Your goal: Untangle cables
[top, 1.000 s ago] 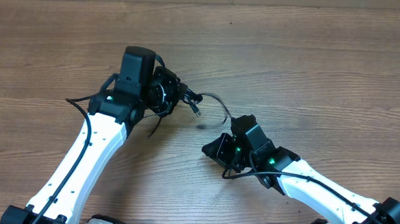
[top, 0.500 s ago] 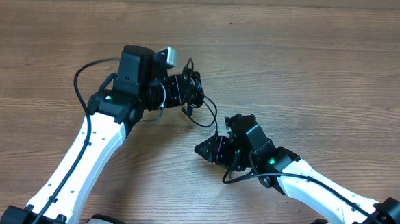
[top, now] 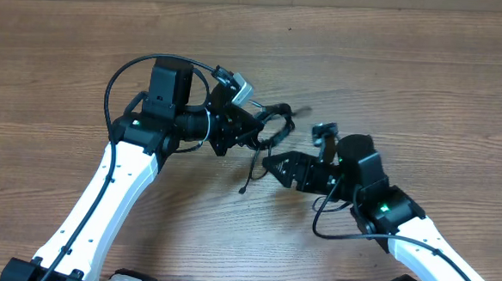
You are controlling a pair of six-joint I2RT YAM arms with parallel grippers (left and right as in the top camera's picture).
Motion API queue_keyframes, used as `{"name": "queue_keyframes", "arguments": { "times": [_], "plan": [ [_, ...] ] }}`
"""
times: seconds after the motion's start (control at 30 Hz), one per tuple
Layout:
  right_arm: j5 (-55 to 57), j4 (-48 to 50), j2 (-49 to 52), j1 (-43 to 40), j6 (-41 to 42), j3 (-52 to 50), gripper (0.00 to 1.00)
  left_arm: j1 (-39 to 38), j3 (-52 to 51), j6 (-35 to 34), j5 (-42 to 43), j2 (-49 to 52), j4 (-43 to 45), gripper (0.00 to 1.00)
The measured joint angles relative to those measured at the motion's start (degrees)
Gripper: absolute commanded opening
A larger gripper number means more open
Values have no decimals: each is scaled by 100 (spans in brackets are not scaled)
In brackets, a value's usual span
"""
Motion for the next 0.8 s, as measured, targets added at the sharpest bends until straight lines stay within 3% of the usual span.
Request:
{"name": "queue_keyframes", "arguments": {
  "times": [0.23,0.37,0.43,0.53,0.67,0.8],
  "plan": [
    [-98,98,7,-42,-577,0,75,0,0,275,726,0,55,4],
    [-83,186,7,114,-660,0,61,0,0,273,782,0,146,4],
    [59,153,7,125,-671,0,59,0,0,271,804,0,144,4],
    [315,201,11,125,-608,0,61,0,0,269,855,2,140,4],
    [601,260,11,125,-297,0,74,0,0,269,1012,0,140,4],
    [772,350,11,111,-160,0,77,0,0,249,1064,0,142,4]
  ]
}}
